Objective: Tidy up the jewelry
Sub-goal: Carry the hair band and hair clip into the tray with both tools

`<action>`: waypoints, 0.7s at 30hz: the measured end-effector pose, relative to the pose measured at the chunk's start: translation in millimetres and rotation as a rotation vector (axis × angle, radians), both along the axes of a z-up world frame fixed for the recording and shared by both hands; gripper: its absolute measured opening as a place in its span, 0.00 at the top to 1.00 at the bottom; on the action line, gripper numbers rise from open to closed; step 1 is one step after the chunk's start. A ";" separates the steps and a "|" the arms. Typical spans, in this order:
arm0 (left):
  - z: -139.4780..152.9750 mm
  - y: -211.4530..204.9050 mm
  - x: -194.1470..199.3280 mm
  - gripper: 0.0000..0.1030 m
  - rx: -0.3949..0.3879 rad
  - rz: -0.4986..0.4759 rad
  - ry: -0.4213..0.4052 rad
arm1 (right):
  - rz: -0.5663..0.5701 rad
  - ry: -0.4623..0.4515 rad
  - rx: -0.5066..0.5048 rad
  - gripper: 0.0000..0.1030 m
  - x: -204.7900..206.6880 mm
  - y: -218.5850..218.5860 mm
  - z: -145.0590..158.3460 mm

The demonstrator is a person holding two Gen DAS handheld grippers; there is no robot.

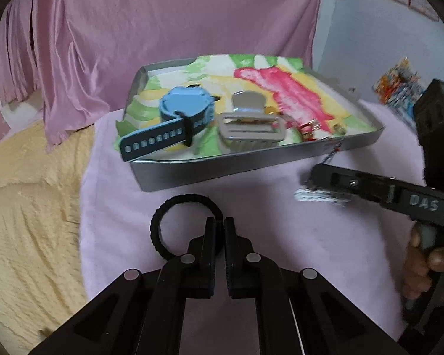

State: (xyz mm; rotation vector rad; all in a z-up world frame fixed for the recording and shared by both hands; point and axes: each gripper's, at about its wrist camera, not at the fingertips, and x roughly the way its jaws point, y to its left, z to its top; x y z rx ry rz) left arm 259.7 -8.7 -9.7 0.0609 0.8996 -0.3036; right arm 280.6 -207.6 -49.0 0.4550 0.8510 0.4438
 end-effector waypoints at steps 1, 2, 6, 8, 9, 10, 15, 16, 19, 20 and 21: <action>1.6 -0.7 -1.8 0.95 -0.014 -0.003 -0.009 | 0.000 -0.007 -0.004 0.87 -1.1 -0.7 1.8; 5.9 -2.3 -4.5 0.95 -0.037 -0.006 -0.024 | -0.001 -0.015 -0.008 0.87 -2.5 -1.8 3.7; 22.5 -7.5 -9.7 0.95 -0.092 0.001 -0.078 | -0.008 -0.032 -0.007 0.87 -5.7 -10.1 9.7; 30.9 -10.7 -10.0 0.95 -0.115 0.002 -0.106 | -0.015 -0.048 -0.011 0.87 -8.3 -15.6 14.3; 35.0 -12.4 -8.9 0.95 -0.128 0.002 -0.118 | -0.018 -0.056 -0.013 0.87 -8.2 -19.4 16.0; 40.5 -15.3 -7.9 0.95 -0.145 0.002 -0.135 | -0.022 -0.065 -0.016 0.87 -8.8 -21.8 18.6; 56.4 -29.4 4.7 0.95 -0.216 -0.025 -0.176 | -0.033 -0.110 -0.033 0.87 -7.2 -36.2 33.1; 58.5 -33.2 9.2 0.95 -0.223 -0.029 -0.181 | -0.036 -0.124 -0.040 0.87 -6.5 -39.9 36.9; 62.2 -45.3 19.9 0.95 -0.229 -0.044 -0.192 | -0.050 -0.152 -0.064 0.87 -1.9 -51.0 45.1; 63.2 -52.0 26.1 0.95 -0.229 -0.051 -0.195 | -0.055 -0.157 -0.072 0.87 1.2 -55.1 46.8; 63.9 -55.0 28.4 0.95 -0.229 -0.055 -0.196 | -0.058 -0.160 -0.076 0.87 4.0 -58.3 47.9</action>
